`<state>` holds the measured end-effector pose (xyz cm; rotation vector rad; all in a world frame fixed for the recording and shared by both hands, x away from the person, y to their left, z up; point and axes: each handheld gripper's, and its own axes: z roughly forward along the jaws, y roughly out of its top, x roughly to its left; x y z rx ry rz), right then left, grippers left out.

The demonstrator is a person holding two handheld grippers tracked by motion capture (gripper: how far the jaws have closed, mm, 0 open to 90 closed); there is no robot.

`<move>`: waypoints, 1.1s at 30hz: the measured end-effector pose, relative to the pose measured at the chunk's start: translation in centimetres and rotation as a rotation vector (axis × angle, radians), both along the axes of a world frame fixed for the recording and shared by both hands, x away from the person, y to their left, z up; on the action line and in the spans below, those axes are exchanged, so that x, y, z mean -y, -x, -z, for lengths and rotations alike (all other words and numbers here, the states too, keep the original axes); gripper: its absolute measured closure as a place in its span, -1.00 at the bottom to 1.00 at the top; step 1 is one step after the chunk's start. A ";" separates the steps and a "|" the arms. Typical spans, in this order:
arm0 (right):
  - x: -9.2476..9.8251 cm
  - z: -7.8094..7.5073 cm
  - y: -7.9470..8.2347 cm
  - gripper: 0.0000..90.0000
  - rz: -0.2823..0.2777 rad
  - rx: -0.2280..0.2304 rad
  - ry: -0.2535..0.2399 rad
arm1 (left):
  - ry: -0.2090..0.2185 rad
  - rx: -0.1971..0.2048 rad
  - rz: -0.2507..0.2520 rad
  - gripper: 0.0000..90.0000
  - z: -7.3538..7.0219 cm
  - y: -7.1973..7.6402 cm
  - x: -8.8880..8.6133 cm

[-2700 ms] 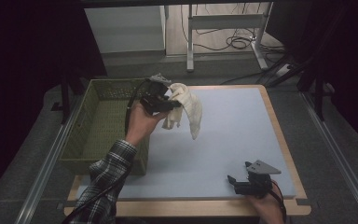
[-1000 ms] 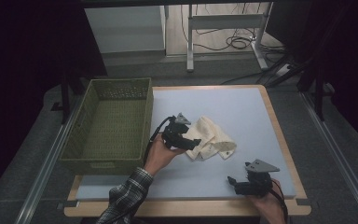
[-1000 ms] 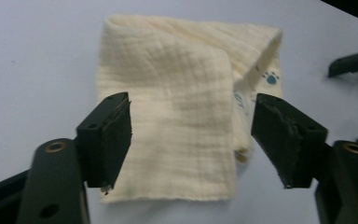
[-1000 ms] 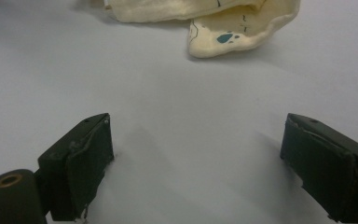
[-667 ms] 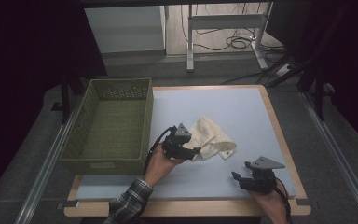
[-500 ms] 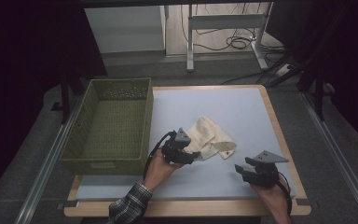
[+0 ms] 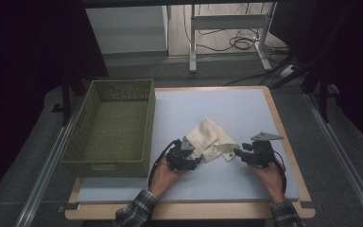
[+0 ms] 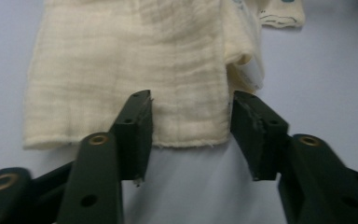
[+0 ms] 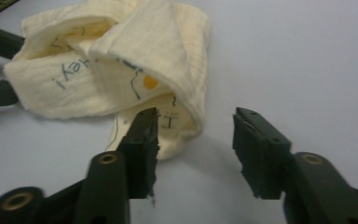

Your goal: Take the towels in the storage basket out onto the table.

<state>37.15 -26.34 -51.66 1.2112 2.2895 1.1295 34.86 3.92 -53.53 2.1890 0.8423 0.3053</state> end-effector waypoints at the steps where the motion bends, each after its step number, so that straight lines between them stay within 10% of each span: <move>1: -0.2 0.1 -0.3 0.39 -0.002 -0.005 0.005 | 0.002 0.002 -0.007 0.34 0.0 0.0 -0.1; 5: -0.7 0.0 -1.0 0.90 -0.013 -0.033 0.046 | 0.036 -0.009 -0.036 0.80 -0.3 -0.3 -0.8; 17: 5.5 -3.0 1.4 0.92 0.054 -0.013 0.056 | 0.137 0.051 -0.143 0.85 -4.2 -1.2 -2.9; 24: 8.5 -1.3 1.5 0.61 0.113 -0.067 0.049 | 0.092 0.010 -0.206 0.84 -3.0 -3.5 -3.0; 33: 8.7 -4.7 3.8 0.58 0.053 -0.020 0.012 | 0.031 -0.006 -0.266 0.78 -1.4 -5.0 -3.0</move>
